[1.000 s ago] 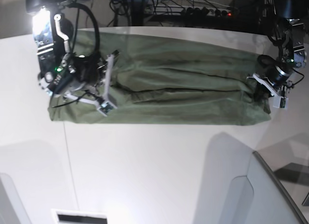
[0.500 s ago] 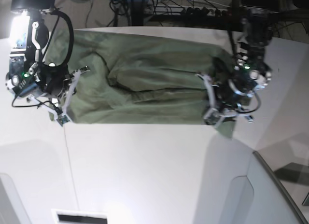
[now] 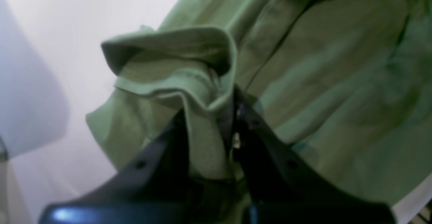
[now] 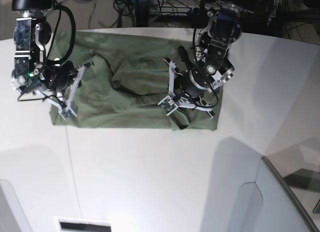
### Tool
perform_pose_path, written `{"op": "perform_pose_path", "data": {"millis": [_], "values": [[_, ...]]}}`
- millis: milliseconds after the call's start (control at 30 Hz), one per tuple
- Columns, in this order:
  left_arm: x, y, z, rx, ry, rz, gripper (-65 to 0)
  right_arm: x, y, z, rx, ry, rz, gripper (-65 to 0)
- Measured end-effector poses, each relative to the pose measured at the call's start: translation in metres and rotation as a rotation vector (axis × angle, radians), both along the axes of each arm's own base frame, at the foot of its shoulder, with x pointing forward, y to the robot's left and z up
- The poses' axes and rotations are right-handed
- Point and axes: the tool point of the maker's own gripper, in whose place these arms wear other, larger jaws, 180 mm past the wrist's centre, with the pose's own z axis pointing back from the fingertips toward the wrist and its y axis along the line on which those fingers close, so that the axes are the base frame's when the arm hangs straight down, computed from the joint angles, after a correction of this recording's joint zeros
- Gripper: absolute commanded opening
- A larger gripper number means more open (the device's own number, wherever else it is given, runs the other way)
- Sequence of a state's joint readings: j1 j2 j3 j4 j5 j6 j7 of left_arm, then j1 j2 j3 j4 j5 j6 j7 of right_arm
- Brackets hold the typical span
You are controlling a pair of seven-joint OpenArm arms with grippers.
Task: Layout the t-shirt on the table in an organized manner, then fold the t-shirt properly
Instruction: 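Fold the shirt end with the left gripper toward the right gripper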
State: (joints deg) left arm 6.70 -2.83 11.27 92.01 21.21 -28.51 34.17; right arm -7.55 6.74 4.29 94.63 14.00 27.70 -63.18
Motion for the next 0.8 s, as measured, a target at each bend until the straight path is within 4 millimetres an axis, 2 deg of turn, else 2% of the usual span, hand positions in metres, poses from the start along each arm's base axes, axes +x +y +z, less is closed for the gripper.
{"op": "perform_pose_path", "data": {"millis": [433, 633, 800], "values": [[-0.010, 0.003, -0.022, 0.013, 0.066, 0.004, -65.0, 0.003, 0.001, 0.000, 0.008, -0.012, -0.002, -65.0], [-0.017, -0.020, -0.028, 0.008, 0.087, -0.059, -65.0, 0.004, 0.001, 0.001, 0.007, -0.011, -0.002, -65.0], [-0.013, -0.025, -0.030, 0.018, 0.090, -0.079, -65.0, 0.004, 0.001, 0.001, 0.006, -0.011, -0.002, -64.8]]}}
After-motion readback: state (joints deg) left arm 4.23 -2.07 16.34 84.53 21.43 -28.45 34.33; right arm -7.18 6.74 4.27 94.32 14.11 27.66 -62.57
